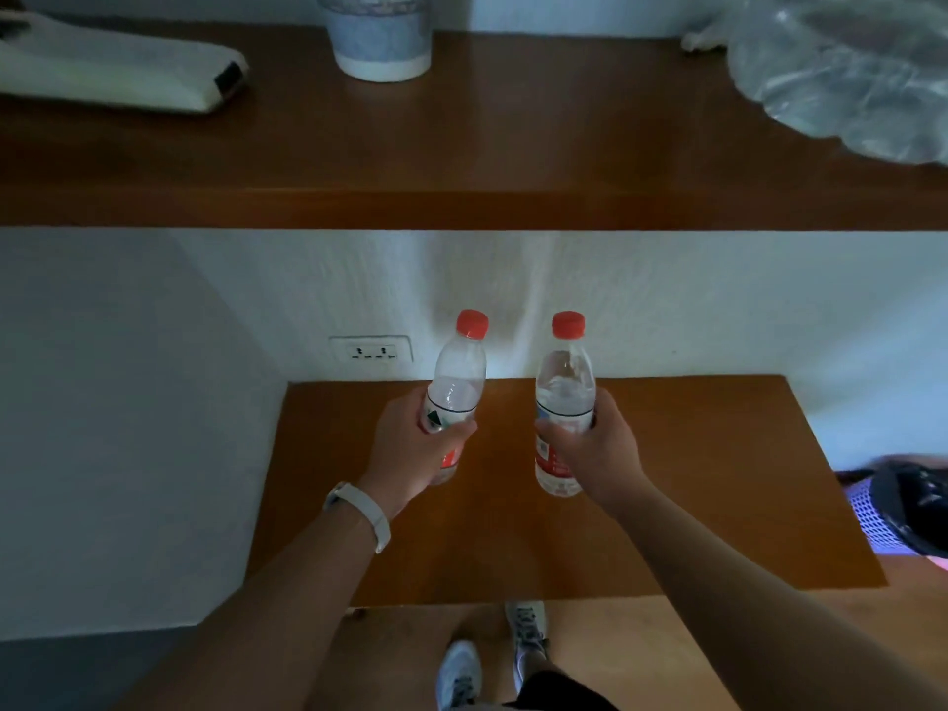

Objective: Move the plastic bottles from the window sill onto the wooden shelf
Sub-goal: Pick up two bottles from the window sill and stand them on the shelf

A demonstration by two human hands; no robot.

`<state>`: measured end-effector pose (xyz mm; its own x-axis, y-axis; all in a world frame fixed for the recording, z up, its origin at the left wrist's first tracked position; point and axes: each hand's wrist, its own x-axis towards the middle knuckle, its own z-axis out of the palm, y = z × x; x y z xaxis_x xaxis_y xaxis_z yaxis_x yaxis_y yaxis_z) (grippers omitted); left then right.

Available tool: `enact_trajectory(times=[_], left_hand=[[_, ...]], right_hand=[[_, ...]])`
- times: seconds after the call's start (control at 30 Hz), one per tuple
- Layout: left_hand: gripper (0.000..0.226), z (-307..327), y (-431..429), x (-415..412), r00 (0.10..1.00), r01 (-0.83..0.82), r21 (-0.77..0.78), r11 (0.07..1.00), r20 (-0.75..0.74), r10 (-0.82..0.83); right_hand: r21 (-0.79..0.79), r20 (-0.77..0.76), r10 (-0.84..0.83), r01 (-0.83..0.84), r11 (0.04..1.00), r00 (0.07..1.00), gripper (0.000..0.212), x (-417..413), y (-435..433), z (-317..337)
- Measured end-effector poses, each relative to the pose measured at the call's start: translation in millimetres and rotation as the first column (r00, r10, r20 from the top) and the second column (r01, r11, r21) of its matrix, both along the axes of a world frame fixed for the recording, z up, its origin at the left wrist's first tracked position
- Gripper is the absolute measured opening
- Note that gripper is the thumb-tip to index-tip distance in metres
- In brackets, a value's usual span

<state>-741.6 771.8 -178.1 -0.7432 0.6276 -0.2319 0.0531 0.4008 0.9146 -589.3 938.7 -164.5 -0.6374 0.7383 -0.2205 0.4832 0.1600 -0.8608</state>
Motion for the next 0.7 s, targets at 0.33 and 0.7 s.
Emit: enact_trajectory(times=[0.33, 0.7], left_hand=[[0.053, -26.6, 52.3, -23.1, 1.000, 0.018, -0.069, 0.997, 0.016, -0.017], [0.059, -61.4, 89.4, -42.1, 0.993, -0.118, -0.091, 0.989, -0.022, 0.117]], right_hand=[[0.063, 0.036, 0.082, -0.084, 0.994, 0.996, 0.052, -31.7, 52.1, -54.1], [0.078, -0.057, 0.044, -0.040, 0.996, 0.997, 0.044, -69.0, 77.9, -80.5]])
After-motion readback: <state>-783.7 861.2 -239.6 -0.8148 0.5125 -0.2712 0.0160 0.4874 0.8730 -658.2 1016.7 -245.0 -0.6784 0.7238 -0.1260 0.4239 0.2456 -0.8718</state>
